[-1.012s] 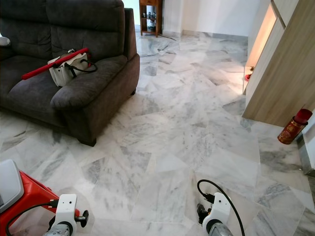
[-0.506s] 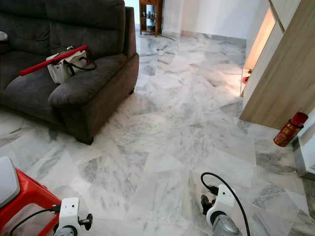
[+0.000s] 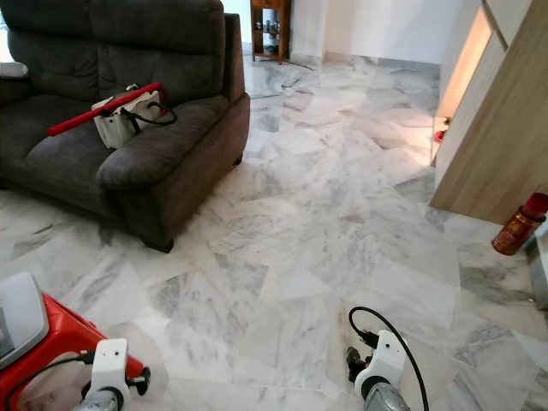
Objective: Picking trash to rubbish bin
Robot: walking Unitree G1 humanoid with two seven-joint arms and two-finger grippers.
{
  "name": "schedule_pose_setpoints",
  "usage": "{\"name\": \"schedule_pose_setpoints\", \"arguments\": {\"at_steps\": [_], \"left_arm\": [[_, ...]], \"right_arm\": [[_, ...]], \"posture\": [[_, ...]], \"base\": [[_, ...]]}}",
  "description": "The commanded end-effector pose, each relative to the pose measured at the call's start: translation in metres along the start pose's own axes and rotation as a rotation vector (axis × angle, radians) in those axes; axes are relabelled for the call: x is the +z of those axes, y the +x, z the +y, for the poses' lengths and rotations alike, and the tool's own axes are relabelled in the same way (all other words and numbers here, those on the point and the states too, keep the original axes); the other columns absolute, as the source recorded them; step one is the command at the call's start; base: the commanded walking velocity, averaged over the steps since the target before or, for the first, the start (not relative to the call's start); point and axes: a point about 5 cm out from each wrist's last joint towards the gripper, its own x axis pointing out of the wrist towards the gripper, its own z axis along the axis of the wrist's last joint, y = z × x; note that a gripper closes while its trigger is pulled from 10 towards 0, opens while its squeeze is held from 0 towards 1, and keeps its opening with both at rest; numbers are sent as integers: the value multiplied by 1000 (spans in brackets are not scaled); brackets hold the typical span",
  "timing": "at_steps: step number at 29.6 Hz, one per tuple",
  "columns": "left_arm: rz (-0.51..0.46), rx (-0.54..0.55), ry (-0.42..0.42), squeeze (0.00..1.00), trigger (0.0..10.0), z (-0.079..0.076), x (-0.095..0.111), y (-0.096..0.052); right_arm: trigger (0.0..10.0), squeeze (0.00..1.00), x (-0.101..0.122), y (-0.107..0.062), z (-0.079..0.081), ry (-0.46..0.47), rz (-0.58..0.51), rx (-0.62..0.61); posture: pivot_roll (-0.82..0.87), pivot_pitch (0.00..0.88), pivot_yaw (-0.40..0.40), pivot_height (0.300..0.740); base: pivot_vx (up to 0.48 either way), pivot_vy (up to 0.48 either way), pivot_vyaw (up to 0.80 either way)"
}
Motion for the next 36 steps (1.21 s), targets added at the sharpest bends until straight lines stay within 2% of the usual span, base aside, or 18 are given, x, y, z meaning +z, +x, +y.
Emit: {"name": "schedule_pose_setpoints", "arguments": {"at_steps": [1, 14, 25, 36], "left_arm": [[-10, -6, 24, 0, 10000, 2, 4, 1], [12, -1, 14, 0, 10000, 1, -6, -2], [23, 5, -2, 0, 10000, 0, -11, -3], [33, -1, 11, 0, 10000, 1, -16, -5]], "right_arm": [[10000, 0, 0, 1, 2, 22, -7, -6], [10000, 0, 2, 1, 7, 3, -20, 3], [10000, 0, 2, 2, 6, -13, -14, 12], [10000, 0, -2, 1, 8, -14, -6, 22]], "posture": [[33, 0, 49, 740], [39, 0, 36, 740], [56, 0, 14, 740], [31, 0, 36, 740]], "base": [[0, 0, 0], [0, 0, 104], [0, 0, 794], [0, 0, 794]]}}
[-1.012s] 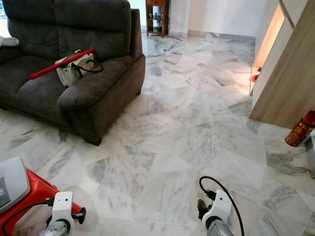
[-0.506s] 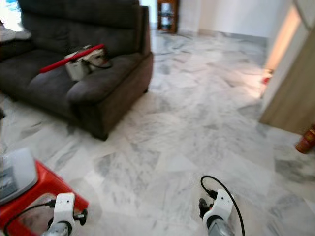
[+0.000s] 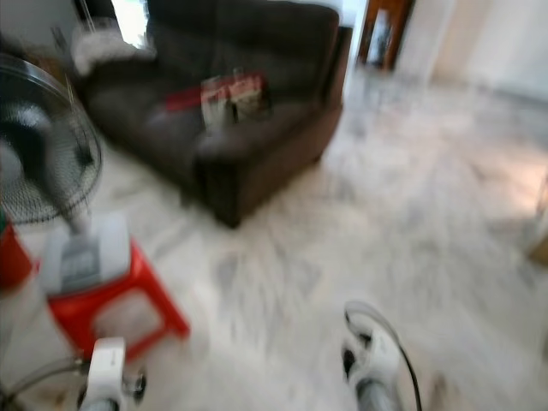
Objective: Picking trash to rubbish bin
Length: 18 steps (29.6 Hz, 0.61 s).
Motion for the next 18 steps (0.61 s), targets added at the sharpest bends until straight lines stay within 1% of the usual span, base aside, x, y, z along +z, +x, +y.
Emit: {"name": "schedule_pose_setpoints", "arguments": {"at_steps": [1, 9, 18], "left_arm": [[3, -8, 14, 0, 10000, -2, -1, 0], [5, -19, 26, 0, 10000, -3, -2, -1], [8, -15, 20, 0, 10000, -2, -5, -1]], "right_arm": [[10000, 0, 3, 0, -4, -12, -5, -10], [10000, 0, -2, -3, -8, -4, 0, -19], [10000, 0, -5, -3, -8, -13, 8, -11]], "posture": [[31, 0, 36, 740], [13, 0, 50, 740], [17, 0, 48, 740]], "base": [[0, 0, 794], [0, 0, 794], [0, 0, 798]]}}
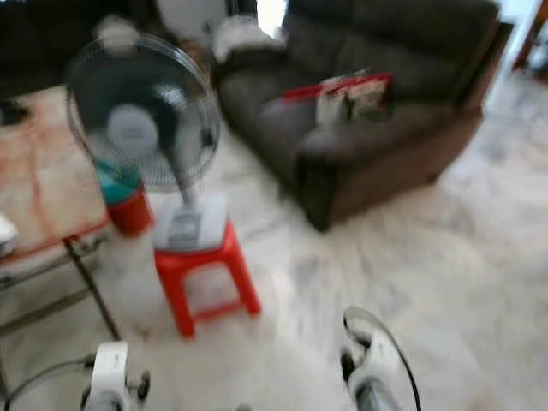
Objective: Picking trash to rubbish bin
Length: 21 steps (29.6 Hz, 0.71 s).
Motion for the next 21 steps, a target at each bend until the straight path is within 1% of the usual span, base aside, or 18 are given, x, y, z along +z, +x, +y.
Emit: {"name": "schedule_pose_setpoints", "arguments": {"at_steps": [1, 10, 17, 18, 21], "left_arm": [[-7, 6, 9, 0, 10000, 4, 2, 1], [-5, 17, -19, 0, 10000, 3, 1, 0], [6, 22, -23, 0, 10000, 4, -3, -1], [6, 22, -24, 0, 10000, 4, -3, -1], [9, 21, -29, 0, 10000, 2, -3, -1]], "right_arm": [[10000, 0, 5, 3, 10, -11, -13, 28], [10000, 0, 7, 3, 9, -16, -18, 30], [10000, 0, 8, 3, 9, -11, -20, 29], [10000, 0, 8, 3, 8, -14, -17, 25], [10000, 0, 8, 3, 6, 0, -19, 21]], "posture": [[16, 0, 46, 740], [17, 0, 34, 740], [10, 0, 32, 740], [6, 0, 33, 740], [-2, 0, 33, 740]], "base": [[0, 0, 794], [0, 0, 797], [0, 0, 796], [0, 0, 575], [0, 0, 0]]}}
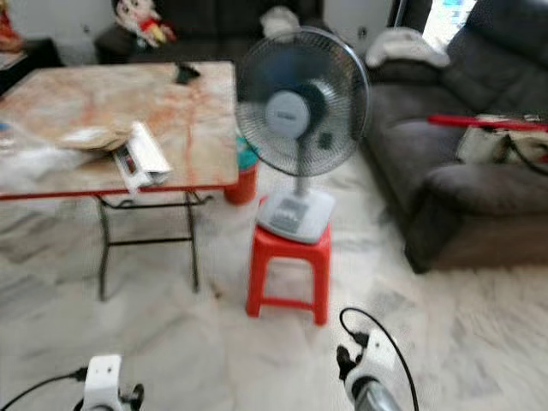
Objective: Picking trash to rubbish bin
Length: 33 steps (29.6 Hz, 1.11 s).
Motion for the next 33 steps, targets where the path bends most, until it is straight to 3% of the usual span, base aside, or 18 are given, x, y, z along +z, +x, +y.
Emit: {"name": "schedule_pose_setpoints", "arguments": {"at_steps": [1, 11, 33], "left_arm": [[10, 4, -5, 0, 10000, 0, -1, 0], [21, 3, -13, 0, 10000, -1, -4, -1], [28, 9, -30, 0, 10000, -4, -10, -3]], "right_arm": [[10000, 0, -2, -2, -7, 17, 6, -22], [10000, 0, -2, -2, -9, 43, -2, -25], [10000, 0, -1, -2, -9, 10, 11, -9]], "posture": [[-7, 0, 34, 740], [11, 0, 31, 740], [24, 0, 2, 740]], "base": [[0, 0, 0], [0, 0, 0], [0, 0, 0]]}}
